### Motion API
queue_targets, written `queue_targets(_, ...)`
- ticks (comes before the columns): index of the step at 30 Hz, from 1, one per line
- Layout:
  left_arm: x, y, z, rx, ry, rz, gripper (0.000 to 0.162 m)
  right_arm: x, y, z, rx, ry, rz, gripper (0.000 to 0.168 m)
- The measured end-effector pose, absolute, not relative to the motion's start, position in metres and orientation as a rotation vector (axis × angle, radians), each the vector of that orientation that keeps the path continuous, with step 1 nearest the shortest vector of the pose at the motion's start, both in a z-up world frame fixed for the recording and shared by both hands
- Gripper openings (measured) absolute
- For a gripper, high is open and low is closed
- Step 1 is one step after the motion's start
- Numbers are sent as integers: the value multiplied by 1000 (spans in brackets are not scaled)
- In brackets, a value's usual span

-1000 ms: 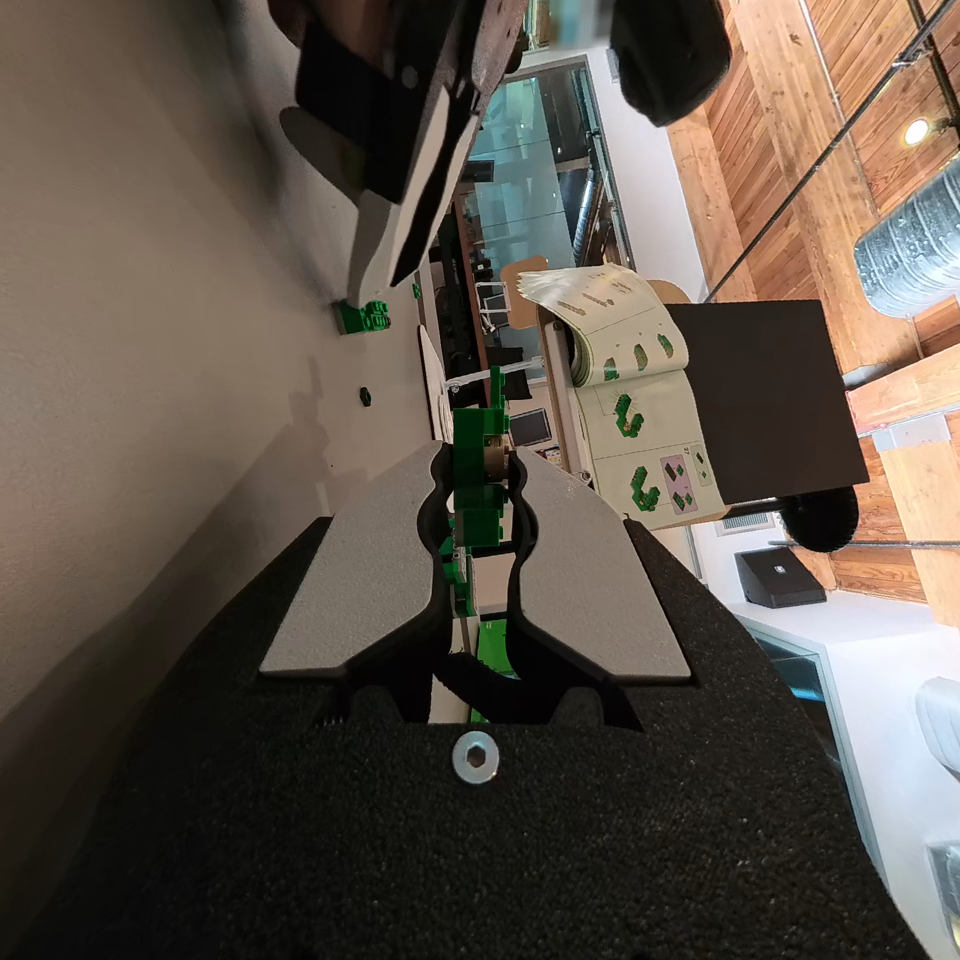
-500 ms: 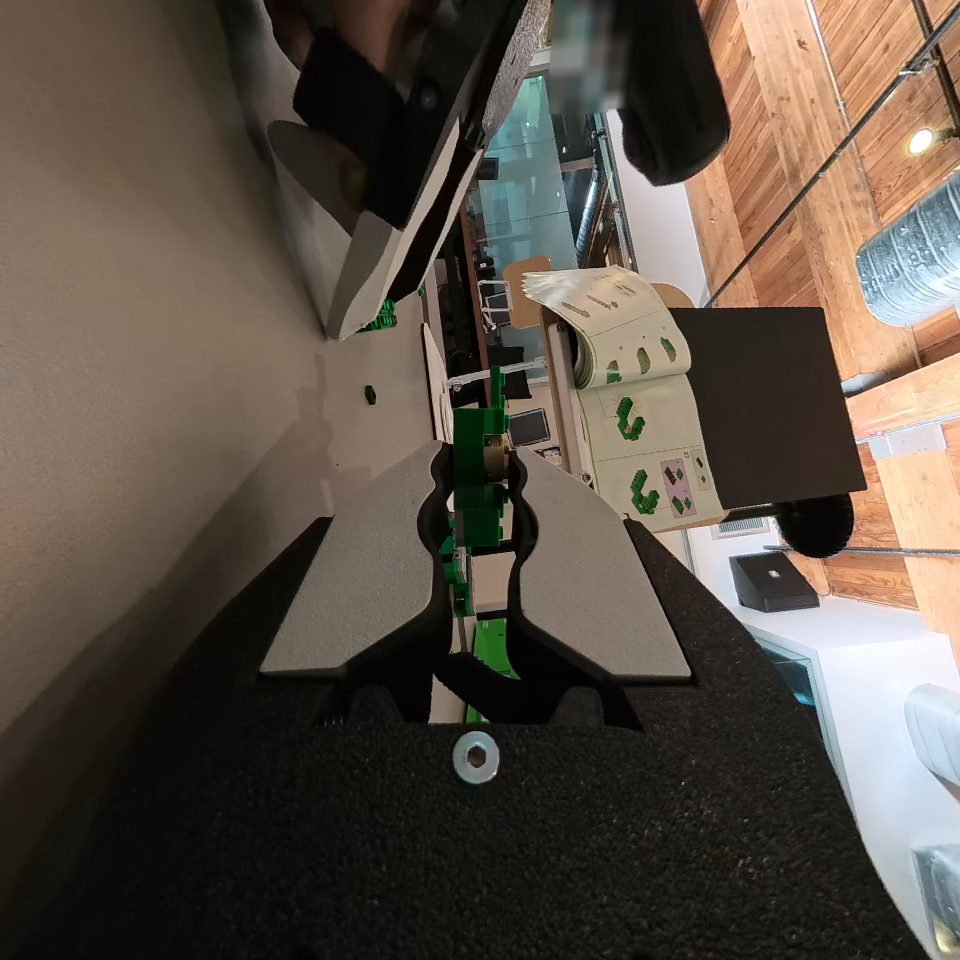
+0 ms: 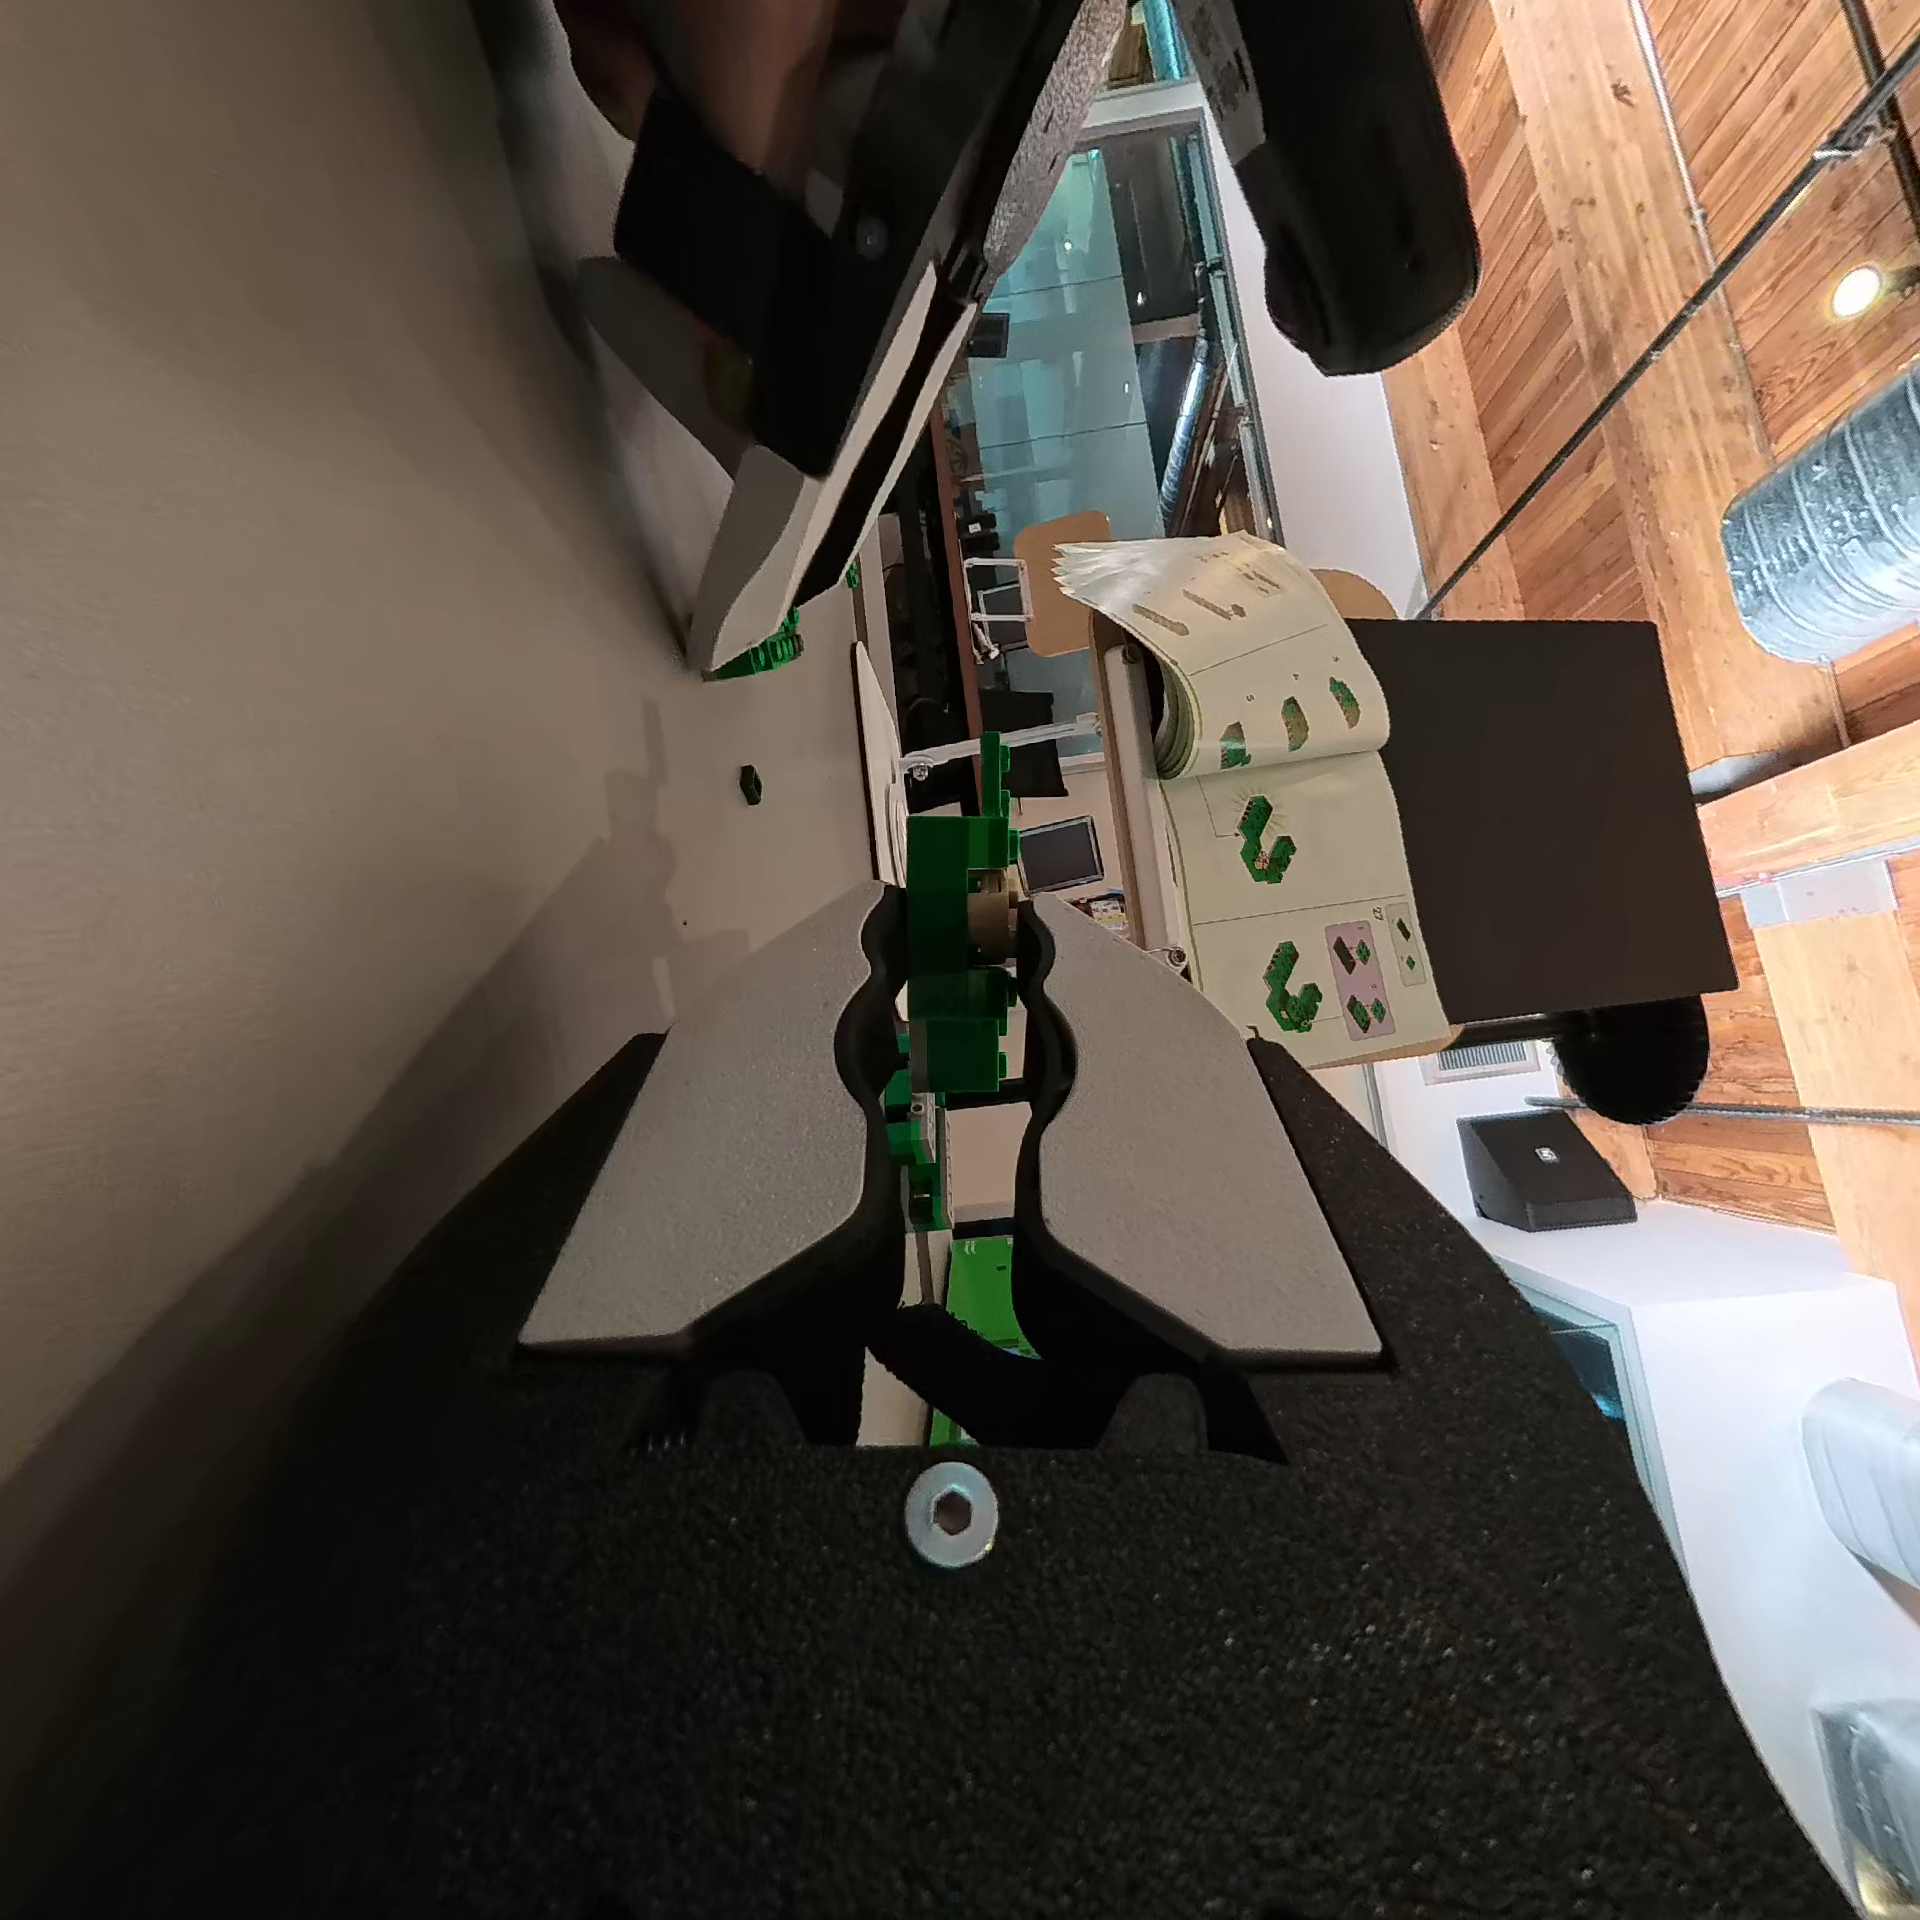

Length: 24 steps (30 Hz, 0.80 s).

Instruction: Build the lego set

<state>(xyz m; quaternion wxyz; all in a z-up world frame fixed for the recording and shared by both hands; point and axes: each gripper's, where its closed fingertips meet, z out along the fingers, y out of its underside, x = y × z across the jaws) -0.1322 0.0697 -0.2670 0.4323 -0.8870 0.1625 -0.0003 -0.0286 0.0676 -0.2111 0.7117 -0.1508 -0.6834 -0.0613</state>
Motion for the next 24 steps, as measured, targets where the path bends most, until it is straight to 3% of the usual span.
queue_targets(3, -132, 70, -267, -2210, 408, 8, 50, -29, 68, -211, -335, -1517, -136, 19)
queue_targets(16, -125, 67, -264, -2181, 463, -18, 50, -29, 68, -212, -336, -1519, -132, 19)
queue_targets(24, -85, 47, -251, -2075, 732, -252, 50, -28, 69, -210, -343, -1512, -116, 19)
